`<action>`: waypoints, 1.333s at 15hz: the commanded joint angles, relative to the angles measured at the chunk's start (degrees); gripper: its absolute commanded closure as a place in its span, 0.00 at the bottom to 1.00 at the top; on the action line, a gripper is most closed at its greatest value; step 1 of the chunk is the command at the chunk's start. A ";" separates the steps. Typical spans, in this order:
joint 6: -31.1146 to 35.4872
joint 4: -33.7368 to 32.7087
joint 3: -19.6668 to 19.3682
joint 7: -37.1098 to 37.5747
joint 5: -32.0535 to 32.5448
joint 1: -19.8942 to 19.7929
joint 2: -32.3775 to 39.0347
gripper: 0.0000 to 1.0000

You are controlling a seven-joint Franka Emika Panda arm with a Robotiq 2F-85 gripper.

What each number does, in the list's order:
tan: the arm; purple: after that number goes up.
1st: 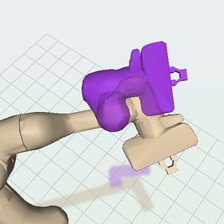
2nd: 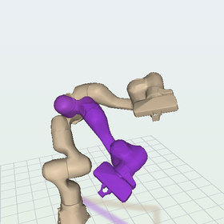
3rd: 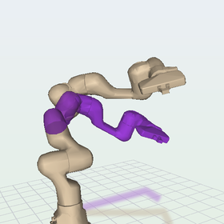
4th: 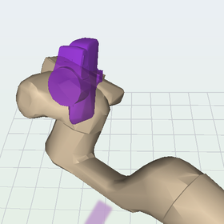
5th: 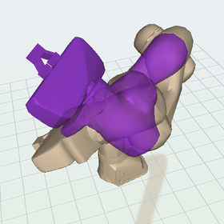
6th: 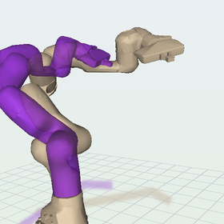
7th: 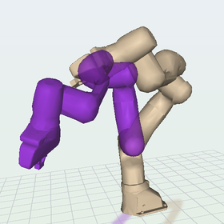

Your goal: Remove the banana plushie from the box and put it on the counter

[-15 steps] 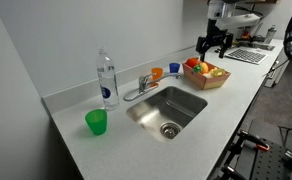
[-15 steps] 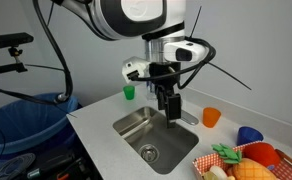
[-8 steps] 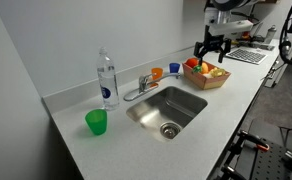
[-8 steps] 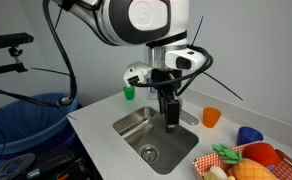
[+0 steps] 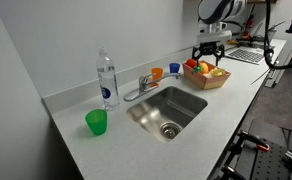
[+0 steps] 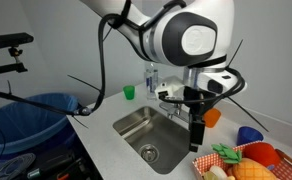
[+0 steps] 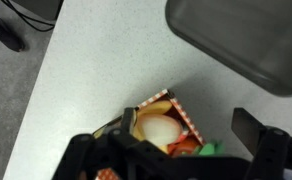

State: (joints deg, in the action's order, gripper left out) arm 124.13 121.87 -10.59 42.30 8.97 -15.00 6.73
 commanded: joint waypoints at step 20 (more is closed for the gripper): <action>-5.25 -16.68 -8.23 17.40 -3.53 1.10 15.94 0.00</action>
State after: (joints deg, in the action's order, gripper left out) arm 121.86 106.03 -18.04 59.31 6.66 -14.46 24.42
